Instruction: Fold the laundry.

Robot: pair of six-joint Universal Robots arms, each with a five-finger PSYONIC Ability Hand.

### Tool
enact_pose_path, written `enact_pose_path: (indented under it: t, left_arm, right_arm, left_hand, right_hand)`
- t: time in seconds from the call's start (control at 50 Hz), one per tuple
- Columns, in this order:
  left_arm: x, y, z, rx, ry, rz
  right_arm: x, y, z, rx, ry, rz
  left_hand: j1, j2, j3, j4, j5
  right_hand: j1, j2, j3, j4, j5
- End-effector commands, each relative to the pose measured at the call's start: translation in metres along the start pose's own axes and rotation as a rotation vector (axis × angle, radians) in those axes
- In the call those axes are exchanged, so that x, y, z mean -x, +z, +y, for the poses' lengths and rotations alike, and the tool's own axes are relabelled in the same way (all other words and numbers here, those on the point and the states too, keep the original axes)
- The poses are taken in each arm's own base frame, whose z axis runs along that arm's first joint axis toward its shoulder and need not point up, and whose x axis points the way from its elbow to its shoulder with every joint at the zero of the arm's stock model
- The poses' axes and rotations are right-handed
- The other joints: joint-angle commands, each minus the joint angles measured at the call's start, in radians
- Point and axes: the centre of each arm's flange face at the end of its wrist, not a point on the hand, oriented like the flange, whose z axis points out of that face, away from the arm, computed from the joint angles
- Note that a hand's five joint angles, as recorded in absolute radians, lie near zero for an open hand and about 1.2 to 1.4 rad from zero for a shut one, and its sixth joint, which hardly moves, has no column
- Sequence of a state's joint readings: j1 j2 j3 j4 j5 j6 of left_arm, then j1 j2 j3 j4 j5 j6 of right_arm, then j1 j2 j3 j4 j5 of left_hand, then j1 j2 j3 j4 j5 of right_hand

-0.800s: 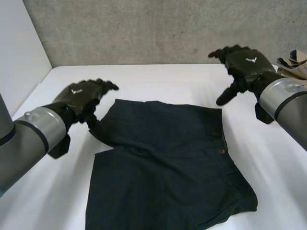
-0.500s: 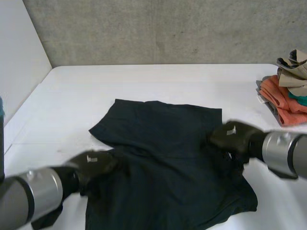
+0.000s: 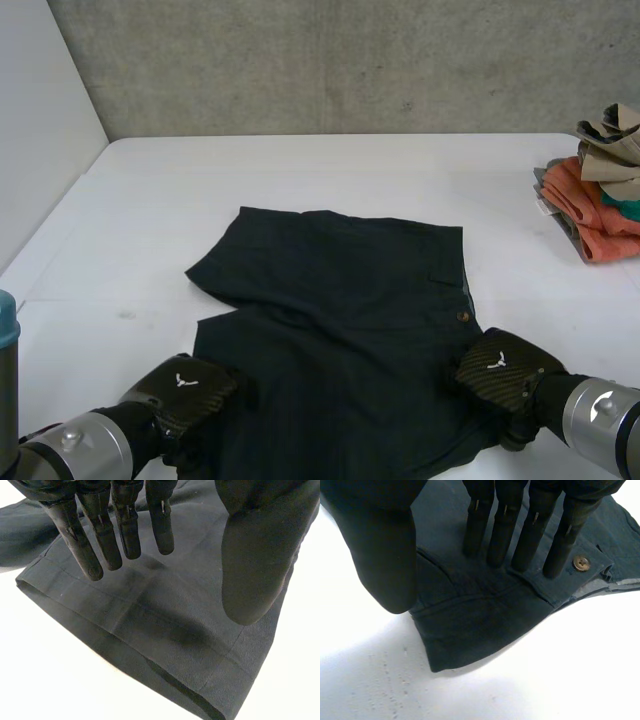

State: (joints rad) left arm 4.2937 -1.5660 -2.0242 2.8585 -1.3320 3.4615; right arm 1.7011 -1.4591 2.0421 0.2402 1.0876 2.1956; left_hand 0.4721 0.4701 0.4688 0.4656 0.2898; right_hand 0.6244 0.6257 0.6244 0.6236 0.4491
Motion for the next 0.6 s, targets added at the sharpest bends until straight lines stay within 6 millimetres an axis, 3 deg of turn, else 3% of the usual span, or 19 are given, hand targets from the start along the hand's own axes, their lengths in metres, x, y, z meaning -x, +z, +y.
enact_pose_path:
  t: [0.02,0.08,0.22,0.34,0.46,0.6]
  left_arm:
    - [-0.003,0.0,-0.002,-0.015,0.006,0.006]
    - [-0.003,0.0,-0.003,-0.023,0.006,0.004]
    - [-0.006,-0.001,-0.003,-0.028,0.004,0.012]
    - [-0.005,0.0,-0.007,-0.046,-0.005,0.009]
    - [-0.004,0.0,-0.012,-0.058,-0.048,0.005]
    - [-0.006,0.004,-0.015,-0.043,-0.083,0.023]
  right_arm:
    - [0.004,0.009,0.007,-0.024,-0.006,0.013]
    - [0.002,0.011,0.006,-0.039,-0.008,0.02]
    - [-0.009,0.009,-0.016,-0.14,0.035,0.041]
    - [-0.02,0.012,-0.052,-0.245,0.132,0.058]
    - [-0.036,0.032,-0.067,-0.251,0.253,0.09]
    - [-0.047,0.046,-0.065,-0.19,0.264,0.18]
  left_hand:
    - [0.023,0.025,0.027,0.03,0.031]
    - [0.012,0.014,0.015,0.018,0.019]
    - [-0.036,-0.034,-0.032,-0.029,-0.028]
    - [-0.05,-0.048,-0.047,-0.044,-0.042]
    - [-0.053,-0.051,-0.05,-0.047,-0.045]
    - [-0.044,-0.042,-0.041,-0.038,-0.037]
  right_hand:
    - [0.324,0.323,0.324,0.325,0.325]
    - [0.77,0.769,0.77,0.771,0.771]
    - [0.772,0.771,0.772,0.773,0.773]
    - [0.772,0.771,0.772,0.773,0.773]
    - [0.772,0.771,0.772,0.773,0.773]
    - [0.772,0.771,0.772,0.773,0.773]
